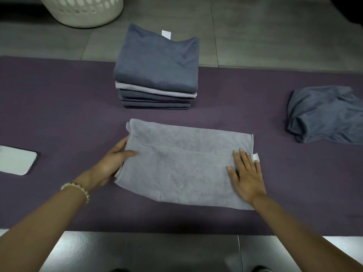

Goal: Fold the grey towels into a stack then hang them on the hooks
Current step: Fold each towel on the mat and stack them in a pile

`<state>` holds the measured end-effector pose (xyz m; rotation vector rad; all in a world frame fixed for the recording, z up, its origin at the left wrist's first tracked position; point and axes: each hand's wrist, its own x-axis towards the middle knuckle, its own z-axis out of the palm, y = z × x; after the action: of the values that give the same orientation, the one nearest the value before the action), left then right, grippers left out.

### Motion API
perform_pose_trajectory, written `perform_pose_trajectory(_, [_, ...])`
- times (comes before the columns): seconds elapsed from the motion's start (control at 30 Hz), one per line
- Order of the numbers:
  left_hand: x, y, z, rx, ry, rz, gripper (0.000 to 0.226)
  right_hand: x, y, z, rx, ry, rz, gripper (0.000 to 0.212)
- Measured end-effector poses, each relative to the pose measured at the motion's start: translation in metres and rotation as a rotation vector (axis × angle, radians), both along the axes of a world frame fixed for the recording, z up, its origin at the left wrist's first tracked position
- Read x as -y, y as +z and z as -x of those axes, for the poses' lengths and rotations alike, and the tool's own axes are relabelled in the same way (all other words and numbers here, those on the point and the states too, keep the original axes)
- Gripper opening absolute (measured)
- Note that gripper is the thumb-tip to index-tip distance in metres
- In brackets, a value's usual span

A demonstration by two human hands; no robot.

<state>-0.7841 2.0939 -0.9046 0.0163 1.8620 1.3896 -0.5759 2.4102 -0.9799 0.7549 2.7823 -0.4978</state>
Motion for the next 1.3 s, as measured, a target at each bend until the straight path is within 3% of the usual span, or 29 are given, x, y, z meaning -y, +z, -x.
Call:
perform_pose_trajectory(0.07, [-0.028,0.024,-0.016,-0.092,-0.082,-0.083,0.06,0.004,0.01,0.003,-0.241,-0.029,0.059,0.069])
perform_pose_trajectory(0.17, [-0.075,0.056,-0.052,-0.13,-0.191,-0.272,0.061,0.017,0.028,0.01,-0.478,-0.14,0.355,0.022])
perform_pose_trajectory(0.2, [-0.089,0.062,-0.063,-0.115,-0.224,-0.32,0.058,0.019,0.031,0.015,-0.457,-0.248,0.563,0.024])
perform_pose_trajectory(0.3, [-0.117,0.058,-0.079,-0.128,-0.207,-0.349,0.049,0.016,0.034,0.027,-0.321,-0.617,1.147,0.071])
perform_pose_trajectory(0.4, [-0.115,0.02,-0.075,-0.425,-0.271,-0.072,0.047,0.009,0.034,0.027,-0.284,-0.808,1.322,0.063])
perform_pose_trajectory(0.5, [-0.107,-0.02,-0.072,-0.645,-0.518,0.222,0.062,0.013,0.034,0.033,-0.339,-0.77,1.247,0.047])
perform_pose_trajectory(0.63, [-0.119,-0.051,-0.08,-0.775,-0.713,0.445,0.068,0.02,0.027,0.033,-0.431,-0.613,0.849,0.022])
perform_pose_trajectory(0.8, [-0.142,-0.063,-0.084,-0.94,-0.779,0.452,0.078,0.009,0.029,0.013,-0.608,-0.519,0.797,0.021])
perform_pose_trajectory(0.93, [-0.17,-0.067,-0.079,-1.049,-0.832,0.414,0.078,-0.012,0.016,-0.006,-0.558,-0.55,0.793,0.026])
perform_pose_trajectory(1.07, [-0.197,-0.068,-0.05,-1.013,-0.864,0.47,0.096,-0.017,0.011,-0.01,-0.537,-0.644,0.801,0.007])
perform_pose_trajectory(1.13, [-0.21,-0.066,-0.033,-0.991,-0.88,0.505,0.105,-0.017,0.007,-0.01,-0.558,-0.739,0.767,0.016])
perform_pose_trajectory(1.3, [-0.245,-0.046,0.0,-0.866,-0.943,0.601,0.066,-0.019,0.0,-0.01,-0.542,-0.825,0.688,0.035])
